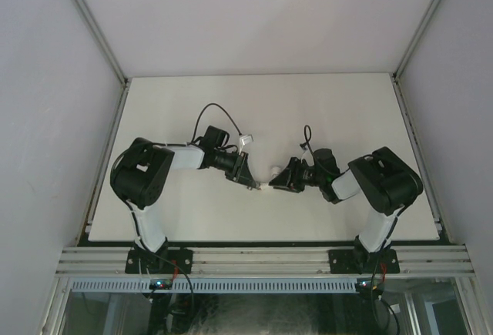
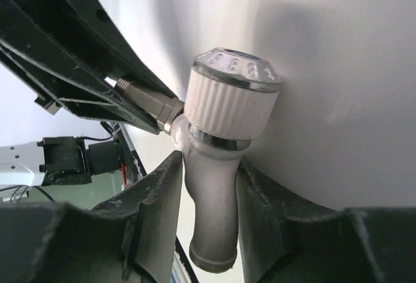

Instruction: Install the water faucets

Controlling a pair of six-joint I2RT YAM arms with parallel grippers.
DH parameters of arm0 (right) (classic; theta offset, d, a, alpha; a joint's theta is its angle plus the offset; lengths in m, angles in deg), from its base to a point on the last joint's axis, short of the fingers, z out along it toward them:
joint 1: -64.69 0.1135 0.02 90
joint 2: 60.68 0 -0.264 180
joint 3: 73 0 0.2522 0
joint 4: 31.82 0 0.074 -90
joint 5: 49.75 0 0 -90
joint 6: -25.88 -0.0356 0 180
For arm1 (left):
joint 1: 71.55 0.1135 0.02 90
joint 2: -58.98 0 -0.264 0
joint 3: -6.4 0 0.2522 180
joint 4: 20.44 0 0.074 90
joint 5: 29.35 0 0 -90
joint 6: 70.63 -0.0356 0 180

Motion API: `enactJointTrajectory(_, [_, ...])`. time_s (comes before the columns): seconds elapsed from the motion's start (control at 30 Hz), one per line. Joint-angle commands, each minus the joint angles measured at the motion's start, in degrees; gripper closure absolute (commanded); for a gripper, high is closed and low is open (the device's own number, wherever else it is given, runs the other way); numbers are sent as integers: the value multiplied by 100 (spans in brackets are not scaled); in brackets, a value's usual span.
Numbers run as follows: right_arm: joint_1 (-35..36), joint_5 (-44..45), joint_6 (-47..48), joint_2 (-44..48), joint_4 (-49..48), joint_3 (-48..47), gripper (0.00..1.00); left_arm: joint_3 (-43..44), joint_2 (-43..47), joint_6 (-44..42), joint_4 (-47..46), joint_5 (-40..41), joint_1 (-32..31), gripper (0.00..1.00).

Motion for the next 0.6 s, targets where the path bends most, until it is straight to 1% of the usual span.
enactJointTrajectory(0.0, [19,66,254,-123,52,-157,64,113,76,68,-71,-19,-25,100])
enactJointTrajectory(0.07, [17,99,239,-109,132,-163,51,111,116,73,-70,21,-26,99])
enactJointTrajectory(0.1, [4,122,233,-85,226,-161,46,116,150,81,-69,33,-24,100])
enactJointTrajectory(0.13, [-3,147,253,-69,310,-164,44,140,181,88,-67,38,-32,100])
enactJointTrajectory(0.2, [-58,218,272,-18,521,-159,42,227,234,82,6,45,-33,100])
enactJointTrajectory(0.4, [-377,148,518,-72,773,-213,42,653,304,-143,500,128,-31,100])
enactJointTrajectory(0.57, [-404,479,928,280,1623,-193,40,785,326,-280,779,268,-27,100])
